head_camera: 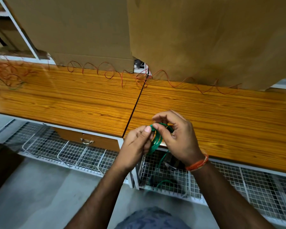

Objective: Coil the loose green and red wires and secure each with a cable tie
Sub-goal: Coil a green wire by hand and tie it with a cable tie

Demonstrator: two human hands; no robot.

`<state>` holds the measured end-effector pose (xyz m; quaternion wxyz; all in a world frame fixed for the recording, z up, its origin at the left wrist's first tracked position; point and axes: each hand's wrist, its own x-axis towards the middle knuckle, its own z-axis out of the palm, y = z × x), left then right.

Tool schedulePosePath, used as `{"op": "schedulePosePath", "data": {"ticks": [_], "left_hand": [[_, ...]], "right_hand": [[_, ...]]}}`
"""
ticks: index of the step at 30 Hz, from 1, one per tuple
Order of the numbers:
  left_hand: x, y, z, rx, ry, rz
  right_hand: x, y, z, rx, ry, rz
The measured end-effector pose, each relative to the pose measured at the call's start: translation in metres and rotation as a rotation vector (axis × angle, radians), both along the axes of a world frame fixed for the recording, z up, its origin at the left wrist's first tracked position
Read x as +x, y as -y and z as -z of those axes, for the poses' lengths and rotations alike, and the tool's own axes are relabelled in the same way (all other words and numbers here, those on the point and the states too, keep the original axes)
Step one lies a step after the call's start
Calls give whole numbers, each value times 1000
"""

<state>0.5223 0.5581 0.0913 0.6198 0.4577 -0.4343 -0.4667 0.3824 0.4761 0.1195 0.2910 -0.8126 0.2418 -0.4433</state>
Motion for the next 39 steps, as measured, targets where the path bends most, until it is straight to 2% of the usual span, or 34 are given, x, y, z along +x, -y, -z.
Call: {"op": "schedulePosePath", "data": {"ticks": [9, 12, 15, 21, 24, 28, 34, 39], "left_hand": [[-3, -1, -8, -30, -414, 159], [-7, 0, -9, -17, -462, 179], [-8, 1, -12, 16, -374, 142], [-4, -4, -11, -47, -2, 7], [-1, -4, -9, -39, 42, -17], [-6, -4, -6, 0, -128, 29], [-5, -1, -13, 124, -518, 196], [5, 0, -11, 232, -616, 282]], "right_hand": [[15, -15, 26, 57, -20, 98], [17, -16, 24, 93, 23, 137], [16, -15, 25, 132, 46, 150], [16, -16, 33, 224, 115, 121], [16, -20, 31, 276, 168, 88], [18, -18, 31, 359, 200, 53], [19, -21, 25, 161, 157, 148], [20, -23, 24, 90, 130, 98]]}}
